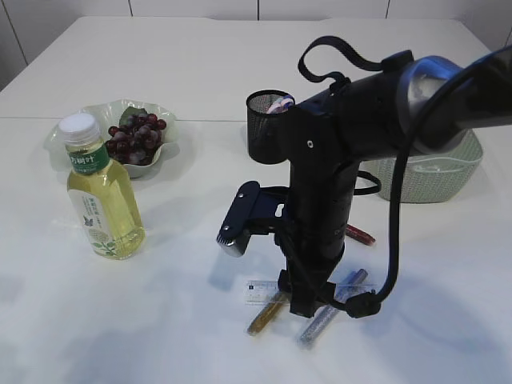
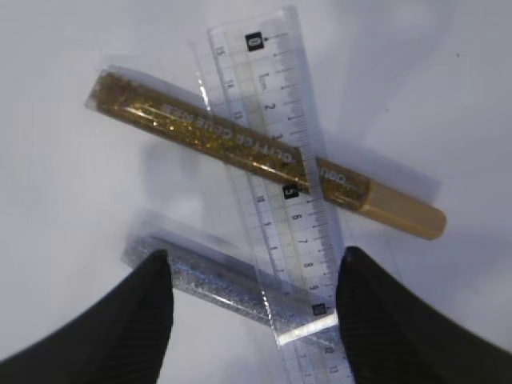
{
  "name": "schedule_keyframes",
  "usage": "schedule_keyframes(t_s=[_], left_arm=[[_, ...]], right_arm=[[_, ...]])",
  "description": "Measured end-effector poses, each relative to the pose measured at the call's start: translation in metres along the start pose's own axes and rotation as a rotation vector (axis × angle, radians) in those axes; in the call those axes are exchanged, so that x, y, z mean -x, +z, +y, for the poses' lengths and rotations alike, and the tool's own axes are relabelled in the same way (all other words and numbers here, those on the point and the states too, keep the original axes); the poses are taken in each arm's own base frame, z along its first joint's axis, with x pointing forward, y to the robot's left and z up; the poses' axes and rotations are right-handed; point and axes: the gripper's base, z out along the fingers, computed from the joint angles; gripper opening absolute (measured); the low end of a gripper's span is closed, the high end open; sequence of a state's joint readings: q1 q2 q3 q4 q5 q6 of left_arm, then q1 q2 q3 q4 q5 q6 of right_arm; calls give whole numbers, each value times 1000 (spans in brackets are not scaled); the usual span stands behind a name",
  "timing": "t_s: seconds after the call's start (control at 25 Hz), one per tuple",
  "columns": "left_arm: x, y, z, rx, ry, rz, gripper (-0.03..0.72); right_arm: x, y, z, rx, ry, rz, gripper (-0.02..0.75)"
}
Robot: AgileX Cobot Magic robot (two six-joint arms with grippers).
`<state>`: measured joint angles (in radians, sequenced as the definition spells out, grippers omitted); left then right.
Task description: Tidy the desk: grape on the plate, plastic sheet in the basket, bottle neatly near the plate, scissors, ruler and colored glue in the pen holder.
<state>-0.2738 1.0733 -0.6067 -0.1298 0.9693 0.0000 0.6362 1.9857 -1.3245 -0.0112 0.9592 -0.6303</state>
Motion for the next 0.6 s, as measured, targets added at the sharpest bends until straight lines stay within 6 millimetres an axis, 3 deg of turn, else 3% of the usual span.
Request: schedule_keyframes(t_s=[0.6], left_arm=[[0, 0, 0, 0, 0, -4, 415]], right_arm=[[3, 12, -3, -7, -10, -4, 503]])
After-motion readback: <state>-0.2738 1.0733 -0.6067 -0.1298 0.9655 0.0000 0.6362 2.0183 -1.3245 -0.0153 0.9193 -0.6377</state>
